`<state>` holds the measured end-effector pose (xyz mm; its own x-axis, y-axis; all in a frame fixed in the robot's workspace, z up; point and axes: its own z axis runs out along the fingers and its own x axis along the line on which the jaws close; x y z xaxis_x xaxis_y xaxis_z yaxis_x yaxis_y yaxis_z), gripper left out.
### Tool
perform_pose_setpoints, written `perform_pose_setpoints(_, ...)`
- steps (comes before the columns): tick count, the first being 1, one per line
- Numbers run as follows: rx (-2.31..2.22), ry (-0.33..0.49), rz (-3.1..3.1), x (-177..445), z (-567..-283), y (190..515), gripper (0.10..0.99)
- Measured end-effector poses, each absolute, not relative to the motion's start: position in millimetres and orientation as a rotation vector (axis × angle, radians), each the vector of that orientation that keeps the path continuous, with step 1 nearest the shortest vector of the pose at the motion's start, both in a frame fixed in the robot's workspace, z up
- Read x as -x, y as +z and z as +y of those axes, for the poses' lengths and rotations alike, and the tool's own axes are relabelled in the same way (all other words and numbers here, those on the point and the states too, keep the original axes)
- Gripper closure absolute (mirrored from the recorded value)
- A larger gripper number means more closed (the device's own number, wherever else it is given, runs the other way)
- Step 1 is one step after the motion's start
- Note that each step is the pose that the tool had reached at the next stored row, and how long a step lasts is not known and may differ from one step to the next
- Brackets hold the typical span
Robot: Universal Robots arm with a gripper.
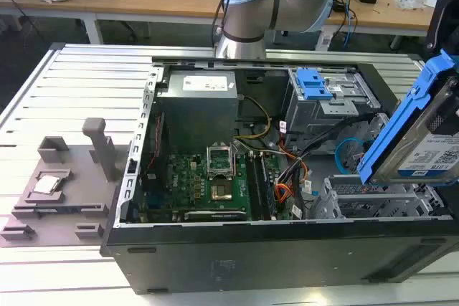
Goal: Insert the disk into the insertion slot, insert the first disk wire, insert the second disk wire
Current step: 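Insert the disk into the insertion slot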
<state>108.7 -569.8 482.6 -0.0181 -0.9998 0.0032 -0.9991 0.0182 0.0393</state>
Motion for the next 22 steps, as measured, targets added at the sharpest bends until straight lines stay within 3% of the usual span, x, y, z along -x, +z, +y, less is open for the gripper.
perform_pose_setpoints(22, -2.181, -0.042, -2.221, -103.3, -551.0, 431.1, 0.722)
